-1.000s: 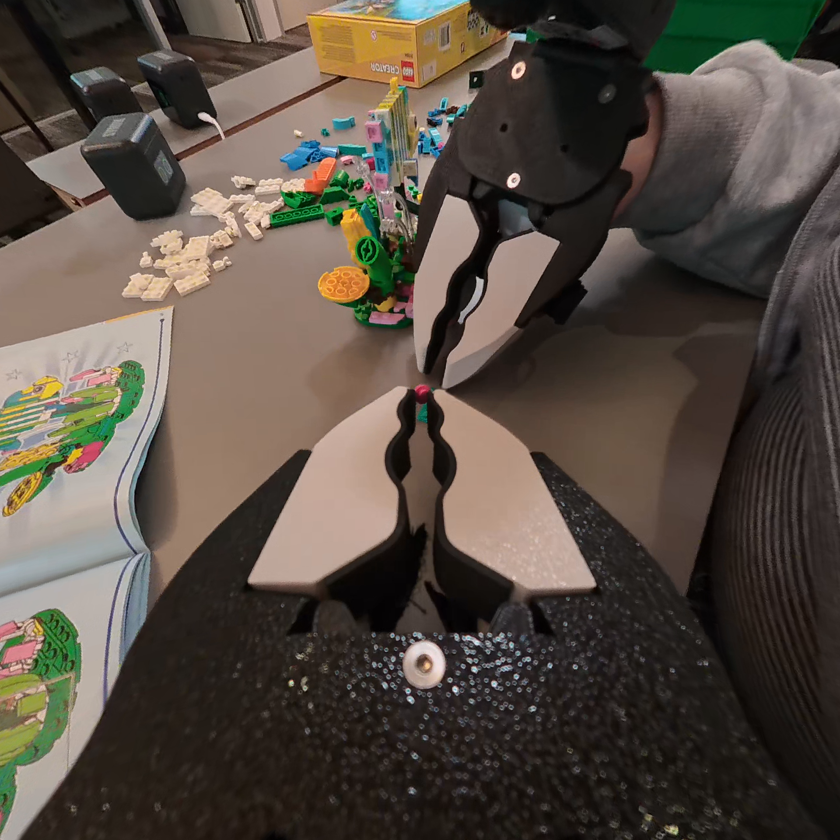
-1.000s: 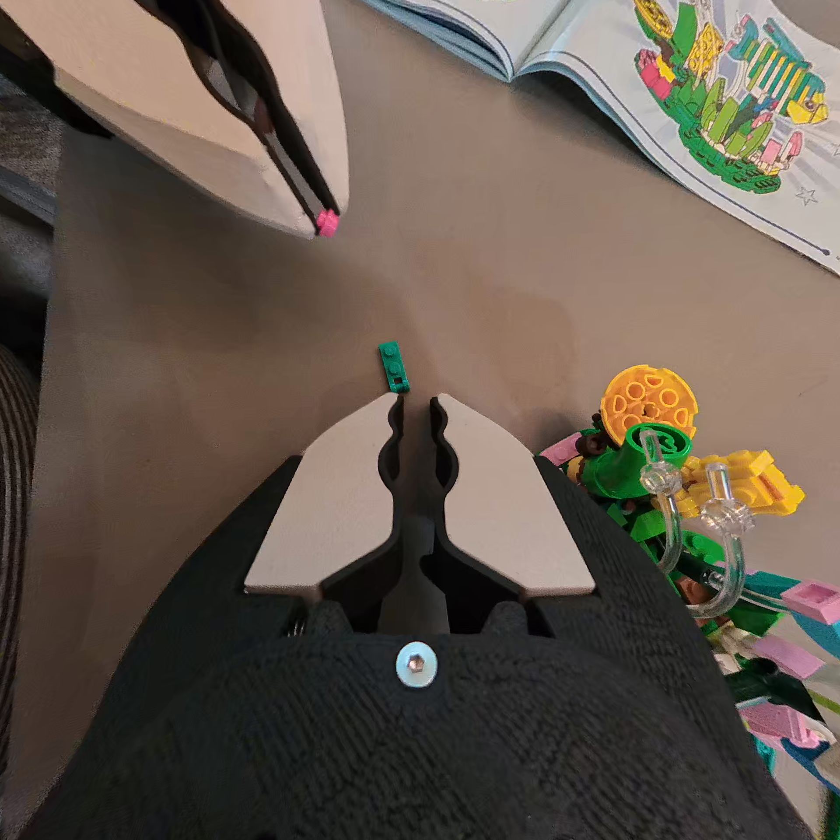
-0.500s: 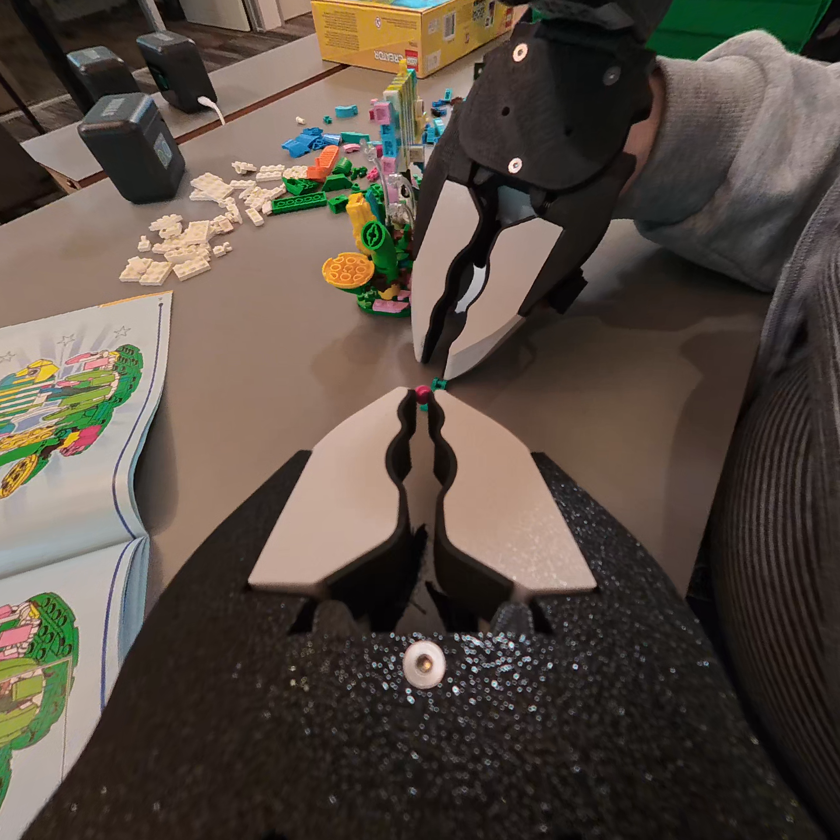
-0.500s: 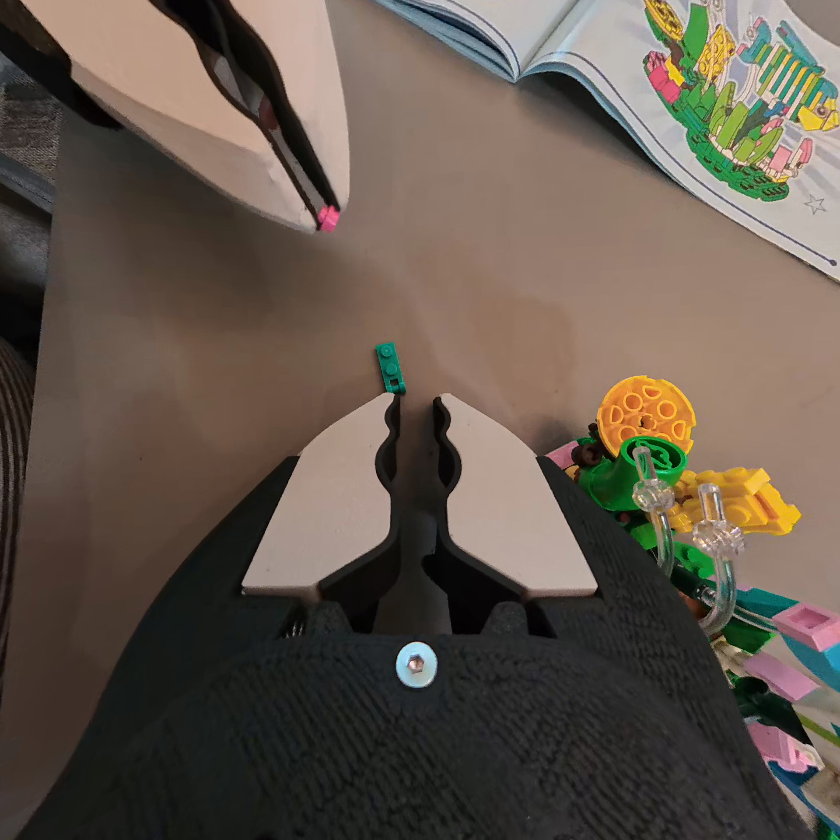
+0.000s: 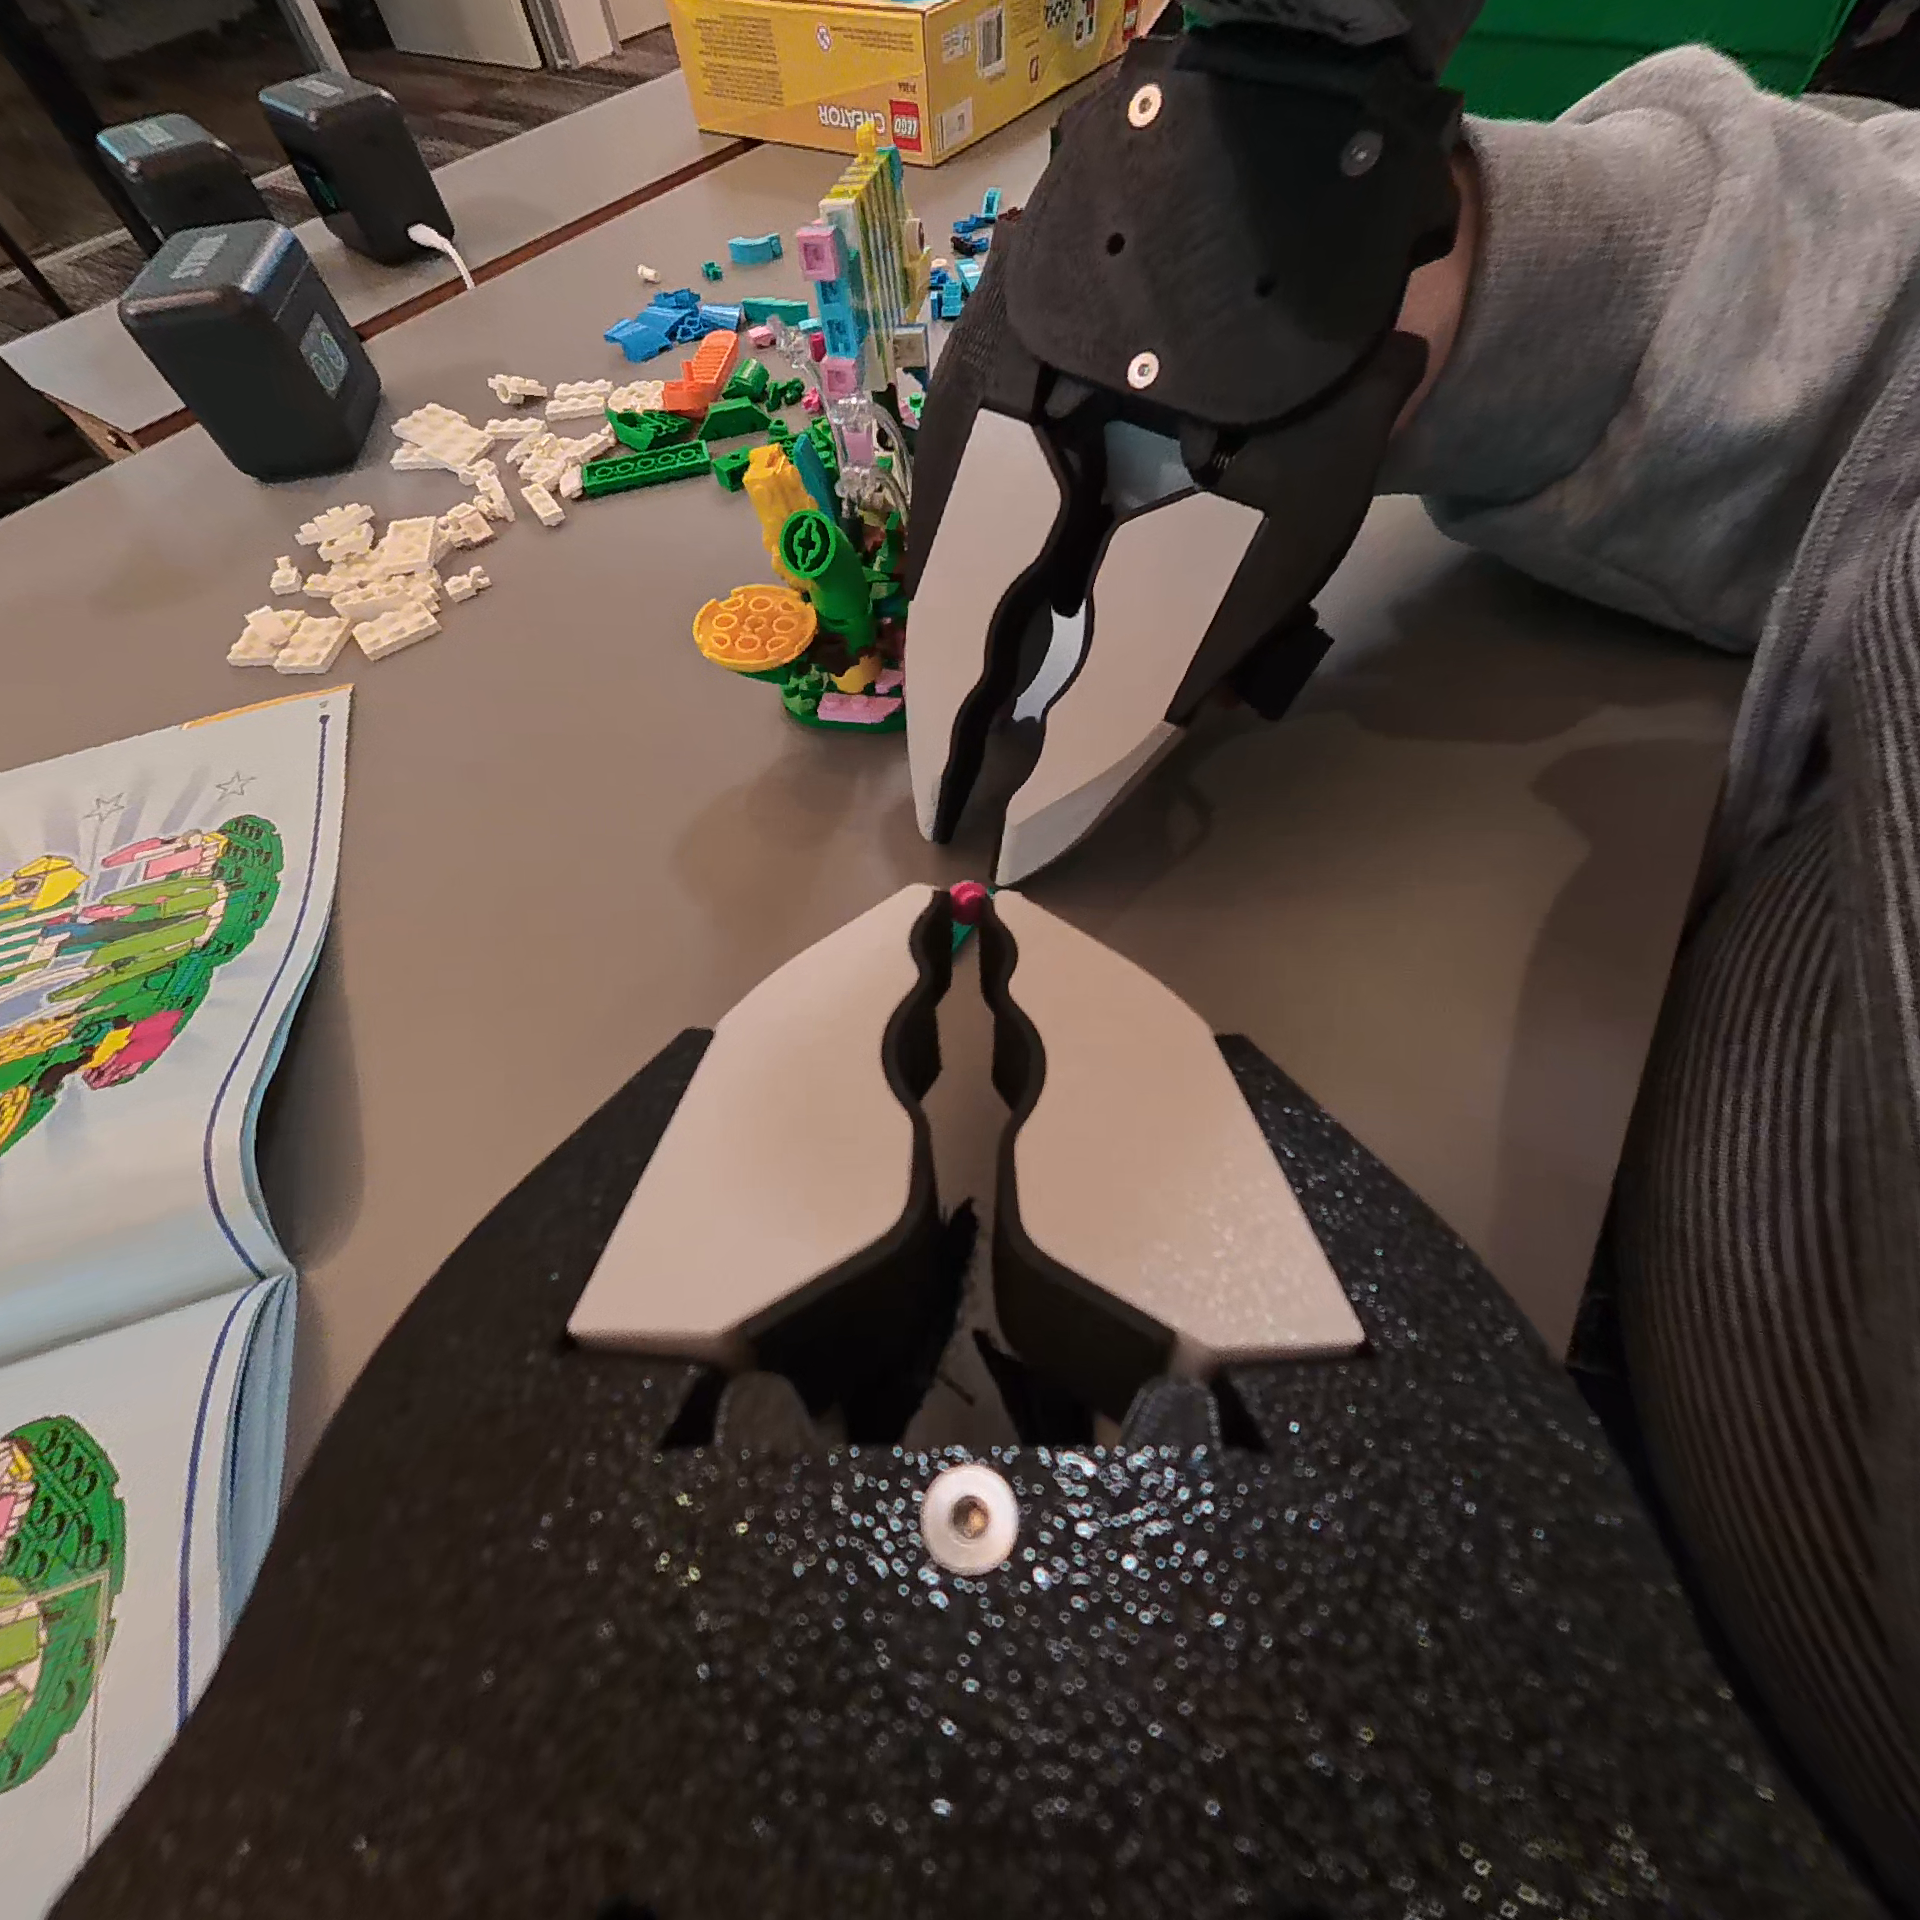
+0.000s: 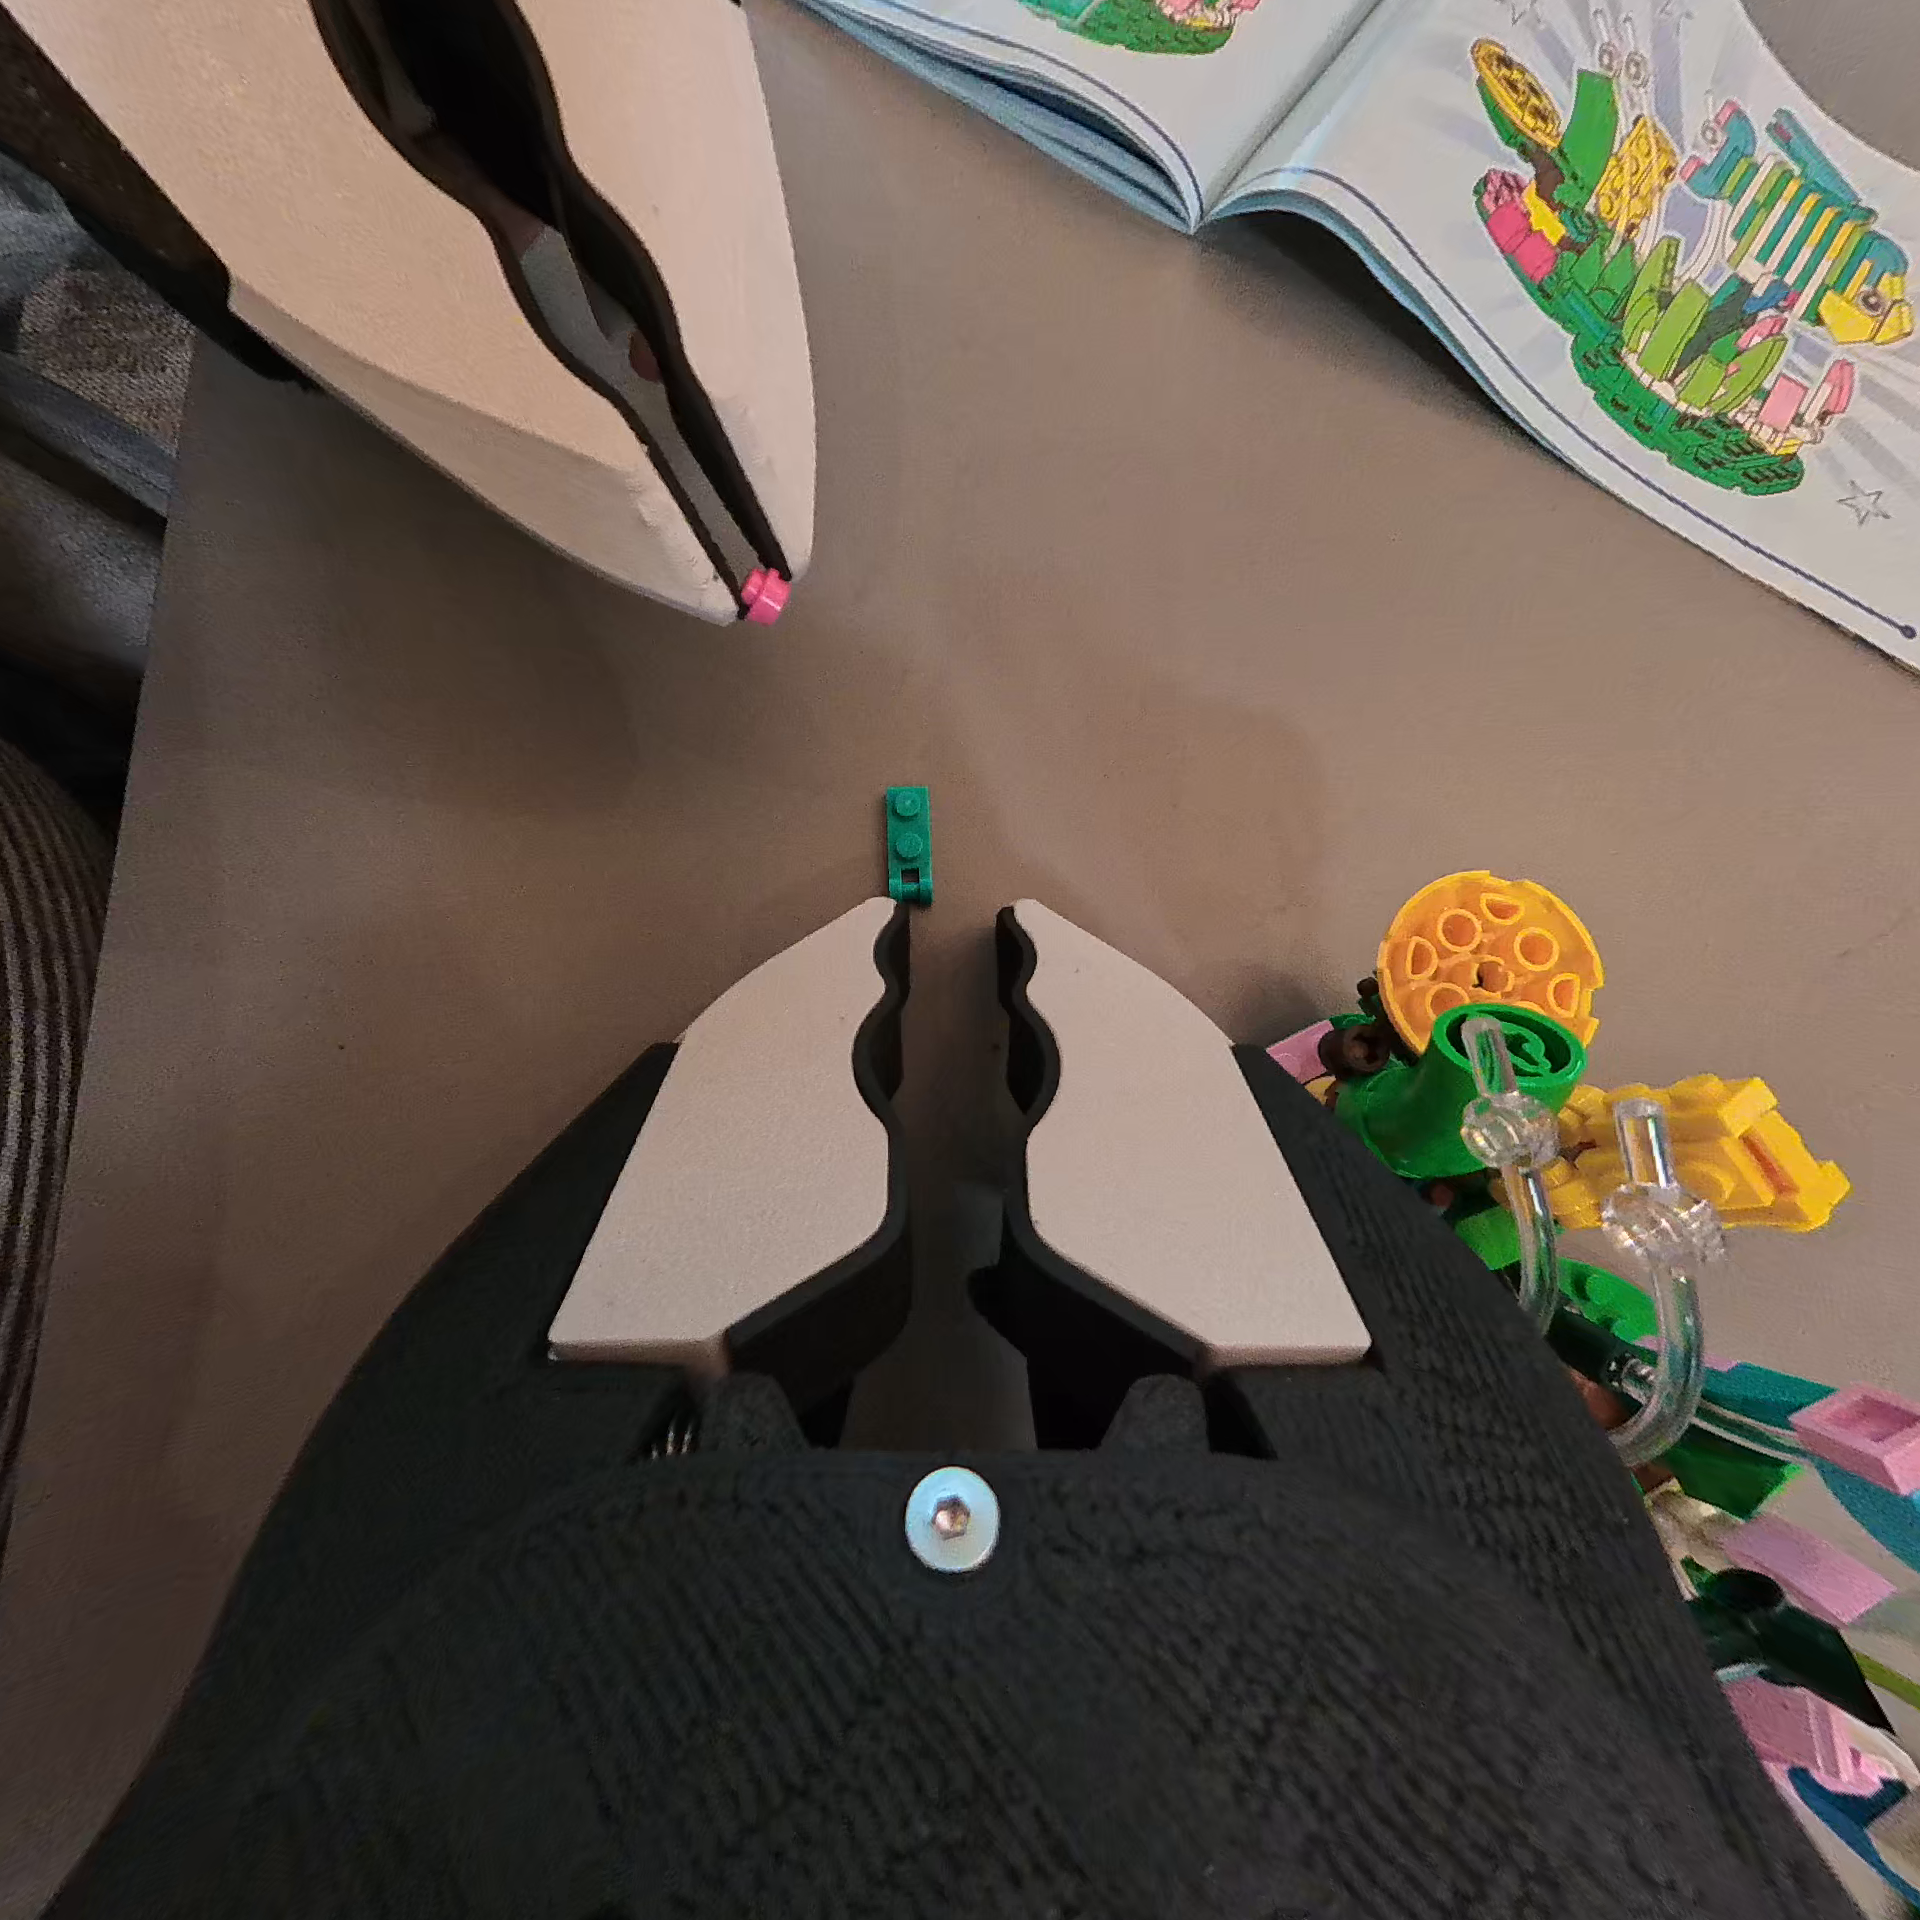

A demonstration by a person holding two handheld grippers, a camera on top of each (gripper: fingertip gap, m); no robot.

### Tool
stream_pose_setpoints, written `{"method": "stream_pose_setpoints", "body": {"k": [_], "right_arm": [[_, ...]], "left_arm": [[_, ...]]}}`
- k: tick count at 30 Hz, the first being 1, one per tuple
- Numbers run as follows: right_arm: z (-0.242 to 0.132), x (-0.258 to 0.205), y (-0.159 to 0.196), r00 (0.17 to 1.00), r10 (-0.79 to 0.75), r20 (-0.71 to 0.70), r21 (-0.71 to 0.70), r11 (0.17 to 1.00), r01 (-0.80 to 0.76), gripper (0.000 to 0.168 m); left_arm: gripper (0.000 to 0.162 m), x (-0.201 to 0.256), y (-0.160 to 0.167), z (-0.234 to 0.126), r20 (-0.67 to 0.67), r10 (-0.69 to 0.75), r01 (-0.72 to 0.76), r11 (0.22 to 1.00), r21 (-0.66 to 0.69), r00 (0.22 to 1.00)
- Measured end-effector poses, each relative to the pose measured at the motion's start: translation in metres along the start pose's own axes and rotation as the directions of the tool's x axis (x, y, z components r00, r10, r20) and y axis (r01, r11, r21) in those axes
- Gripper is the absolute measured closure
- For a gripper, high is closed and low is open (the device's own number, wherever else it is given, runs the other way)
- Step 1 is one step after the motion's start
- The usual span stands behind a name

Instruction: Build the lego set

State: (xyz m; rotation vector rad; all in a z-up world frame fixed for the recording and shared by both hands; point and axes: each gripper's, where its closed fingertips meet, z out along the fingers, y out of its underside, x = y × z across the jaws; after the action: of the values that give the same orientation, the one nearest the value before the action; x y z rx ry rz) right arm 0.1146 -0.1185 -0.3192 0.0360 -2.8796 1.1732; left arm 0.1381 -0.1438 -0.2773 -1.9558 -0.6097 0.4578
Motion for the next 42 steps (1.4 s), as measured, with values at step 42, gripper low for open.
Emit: {"method": "stream_pose_setpoints", "body": {"k": [42], "right_arm": [[-0.284, 0.054, 0.232, 0.638, 0.350, -0.686, -0.046, 0.854, -0.519, 0.142]], "left_arm": [[0.157, -0.016, -0.006, -0.007, 0.059, -0.089, 0.088, 0.996, 0.025, 0.994]]}}
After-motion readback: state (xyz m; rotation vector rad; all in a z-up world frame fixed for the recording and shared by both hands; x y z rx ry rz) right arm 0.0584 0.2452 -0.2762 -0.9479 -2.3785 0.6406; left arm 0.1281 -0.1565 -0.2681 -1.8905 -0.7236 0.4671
